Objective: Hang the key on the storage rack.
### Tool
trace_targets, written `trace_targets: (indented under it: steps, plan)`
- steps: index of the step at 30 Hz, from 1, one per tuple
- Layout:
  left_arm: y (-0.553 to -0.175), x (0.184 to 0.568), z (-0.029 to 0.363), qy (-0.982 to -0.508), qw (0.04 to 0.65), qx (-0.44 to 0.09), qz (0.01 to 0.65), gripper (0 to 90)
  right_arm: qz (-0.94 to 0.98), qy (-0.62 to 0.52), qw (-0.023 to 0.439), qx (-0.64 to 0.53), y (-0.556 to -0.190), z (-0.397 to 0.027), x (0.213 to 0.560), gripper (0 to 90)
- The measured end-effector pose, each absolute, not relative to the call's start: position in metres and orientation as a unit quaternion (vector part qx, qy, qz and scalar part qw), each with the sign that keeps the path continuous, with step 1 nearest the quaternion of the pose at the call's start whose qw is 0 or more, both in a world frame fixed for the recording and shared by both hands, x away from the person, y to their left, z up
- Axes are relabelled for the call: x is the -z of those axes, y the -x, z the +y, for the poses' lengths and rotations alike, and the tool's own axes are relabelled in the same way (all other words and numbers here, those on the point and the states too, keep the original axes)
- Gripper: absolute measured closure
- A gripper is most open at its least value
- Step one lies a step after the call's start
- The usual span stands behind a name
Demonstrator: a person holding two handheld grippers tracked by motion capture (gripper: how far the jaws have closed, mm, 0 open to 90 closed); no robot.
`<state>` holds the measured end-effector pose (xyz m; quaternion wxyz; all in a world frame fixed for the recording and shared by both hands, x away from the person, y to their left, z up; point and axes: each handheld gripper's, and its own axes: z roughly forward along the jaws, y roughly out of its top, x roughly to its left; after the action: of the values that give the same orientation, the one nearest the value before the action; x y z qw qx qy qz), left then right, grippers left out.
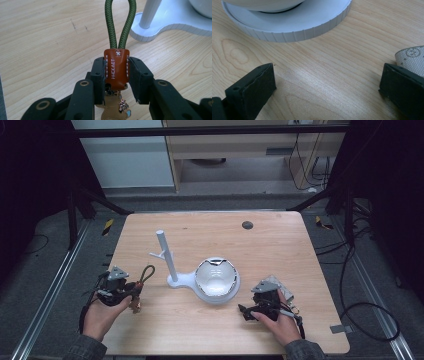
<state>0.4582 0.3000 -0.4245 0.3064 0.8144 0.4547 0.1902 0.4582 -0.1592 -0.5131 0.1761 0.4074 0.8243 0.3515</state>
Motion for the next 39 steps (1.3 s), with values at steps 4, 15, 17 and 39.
trace_targets:
  steps: [4, 15, 17, 39]
  plan:
    - [-0.454, 0.42, 0.299, -0.81, 0.319, -0.198, 0.451, 66.1, 0.824, -0.408, 0.175, -0.351, -0.458, -0.159, 0.513, 0.3]
    - [-0.435, 0.405, 0.298, -0.796, 0.359, -0.224, 0.432, 66.1, 0.824, -0.408, 0.176, -0.351, -0.458, -0.159, 0.513, 0.2]
    - [-0.431, 0.403, 0.297, -0.793, 0.368, -0.227, 0.429, 66.1, 0.824, -0.408, 0.176, -0.351, -0.458, -0.159, 0.513, 0.3]
    - [-0.407, 0.396, 0.289, -0.775, 0.421, -0.252, 0.398, 66.1, 0.824, -0.408, 0.176, -0.351, -0.458, -0.159, 0.513, 0.3]
